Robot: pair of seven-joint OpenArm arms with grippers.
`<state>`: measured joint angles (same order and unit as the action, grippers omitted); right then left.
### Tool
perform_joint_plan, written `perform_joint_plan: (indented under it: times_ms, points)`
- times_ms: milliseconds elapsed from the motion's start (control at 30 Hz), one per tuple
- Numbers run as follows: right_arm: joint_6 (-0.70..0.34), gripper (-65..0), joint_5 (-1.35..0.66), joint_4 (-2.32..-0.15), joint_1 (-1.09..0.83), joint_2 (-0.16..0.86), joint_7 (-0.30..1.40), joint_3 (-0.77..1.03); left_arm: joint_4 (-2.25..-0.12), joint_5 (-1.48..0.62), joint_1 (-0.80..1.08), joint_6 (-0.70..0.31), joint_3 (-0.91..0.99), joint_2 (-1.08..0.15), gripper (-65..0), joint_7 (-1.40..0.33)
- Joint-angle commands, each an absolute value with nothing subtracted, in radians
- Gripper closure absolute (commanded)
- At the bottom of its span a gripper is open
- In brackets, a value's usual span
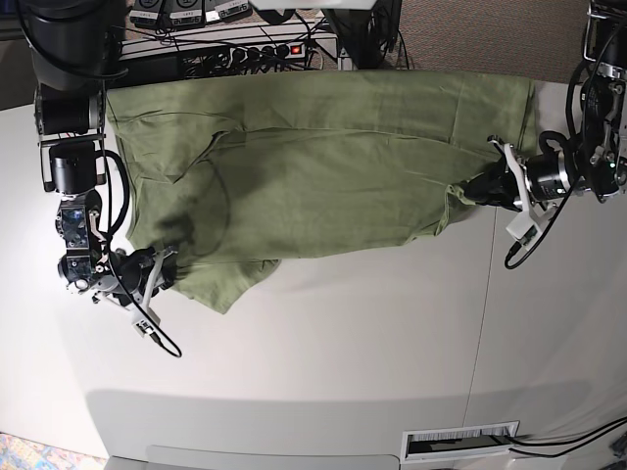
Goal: Fold the T-shirt properly
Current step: 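Lift the hem and fold it over toward the collar with both grippers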
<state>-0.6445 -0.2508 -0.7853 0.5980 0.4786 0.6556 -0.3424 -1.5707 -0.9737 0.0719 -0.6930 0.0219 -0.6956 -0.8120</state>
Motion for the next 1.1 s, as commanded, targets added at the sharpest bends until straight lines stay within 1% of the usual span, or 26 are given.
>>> perform_joint_plan:
  times_ms: [0, 33, 100, 200, 367, 500, 700, 933, 1067]
  points:
    - [-0.639, -9.3, -0.239, -0.785, 0.606, 0.49, 0.735, -0.342, -1.585, -0.995, 0.058, -0.698, 0.033, -0.717, 0.0, -0.793]
    - [-0.64, -5.5, -0.264, -0.785, 0.606, 0.49, 0.764, -0.341, -1.585, -0.995, 0.058, -0.698, 0.033, -0.718, 0.0, -0.793]
    - [-0.64, 0.0, -0.3, -0.785, 0.608, 0.491, 0.818, -0.341, -1.585, -0.995, 0.058, -0.698, 0.033, -0.722, 0.0, -0.793]
    - [-0.639, 0.0, -0.352, -0.786, 0.613, 0.491, 0.898, -0.341, -1.592, -0.996, 0.058, -0.698, 0.033, -0.731, 0.0, -0.794]
    - [-0.639, 0.0, -0.427, -0.82, 0.617, 0.503, 0.97, -0.339, -1.655, -0.995, 0.058, -0.698, 0.033, -0.776, 0.0, -0.797]
    - [-0.639, 0.0, -0.504, -0.895, 0.617, 0.527, 1.04, -0.339, -1.734, -1.003, 0.067, -0.698, 0.034, -0.8, 0.0, -0.85]
    - [-0.639, 0.0, -0.659, -1.022, 0.61, 0.577, 1.145, -0.339, -1.833, -1.002, 0.134, -0.698, 0.034, -0.801, 0.0, -0.865]
    - [-0.639, 0.0, -0.748, -1.22, 0.609, 0.635, 1.271, -0.339, -1.851, -1.002, 0.172, -0.698, 0.034, -0.802, 0.0, -0.904]
    - [-0.639, 0.0, -0.767, -1.239, 0.609, 0.663, 1.284, -0.339, -1.851, -1.004, 0.173, -0.698, 0.034, -0.813, 0.0, -0.937]
